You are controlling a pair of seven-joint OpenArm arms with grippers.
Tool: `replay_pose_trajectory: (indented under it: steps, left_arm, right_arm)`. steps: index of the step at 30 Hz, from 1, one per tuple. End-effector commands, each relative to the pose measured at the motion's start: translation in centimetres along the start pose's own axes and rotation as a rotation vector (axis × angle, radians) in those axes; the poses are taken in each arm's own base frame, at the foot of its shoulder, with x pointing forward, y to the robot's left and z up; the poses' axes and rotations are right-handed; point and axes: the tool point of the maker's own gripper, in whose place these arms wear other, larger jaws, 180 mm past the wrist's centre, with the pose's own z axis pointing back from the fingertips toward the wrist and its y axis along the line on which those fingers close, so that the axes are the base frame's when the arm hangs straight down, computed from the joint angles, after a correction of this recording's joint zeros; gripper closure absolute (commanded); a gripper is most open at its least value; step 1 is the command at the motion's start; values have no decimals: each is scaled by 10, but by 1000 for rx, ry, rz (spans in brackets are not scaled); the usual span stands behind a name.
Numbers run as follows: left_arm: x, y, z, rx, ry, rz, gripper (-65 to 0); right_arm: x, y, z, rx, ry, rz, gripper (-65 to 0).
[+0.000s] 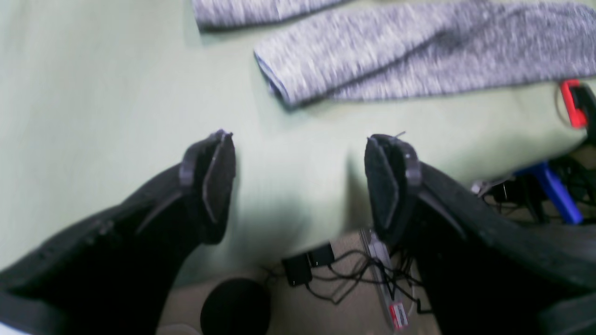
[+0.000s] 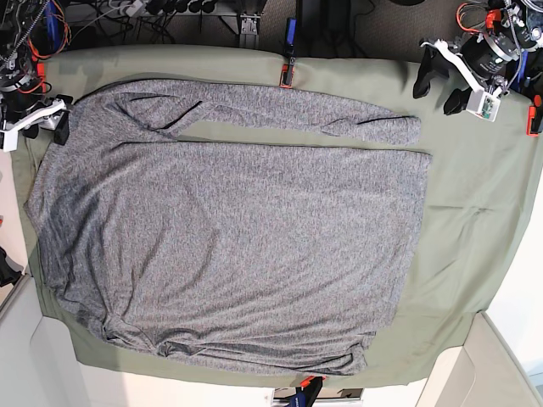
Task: Fold the T-shirt properly
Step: 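Grasp the collar edge corners with the left and right grippers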
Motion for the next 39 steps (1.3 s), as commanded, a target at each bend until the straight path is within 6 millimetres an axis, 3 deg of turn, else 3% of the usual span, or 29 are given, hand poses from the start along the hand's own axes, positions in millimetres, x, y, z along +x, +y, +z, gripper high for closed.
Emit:
replay_pose_trajectory:
  steps: [1,10,18,30,39]
  left_arm:
    - [10,1,-1,-9,-32,-8,-456]
    - [8,-13,-35,-68,-12,-27,-456]
    - [11,-15,-44,-51,-16,-14,-456]
    - [11,-13,-73,-41,18,-65,-453]
    - [11,-17,-76,-52,20,-74,-453]
  right_arm:
    - [15,-3,2,-2,-41,14,-401]
    - [14,-3,3,-2,-41,14,-401]
    - [15,-3,2,-2,-41,14,-401]
    - [13,-2,2,0,-41,9,-399]
    - [8,10,-1,30,-25,23,-399]
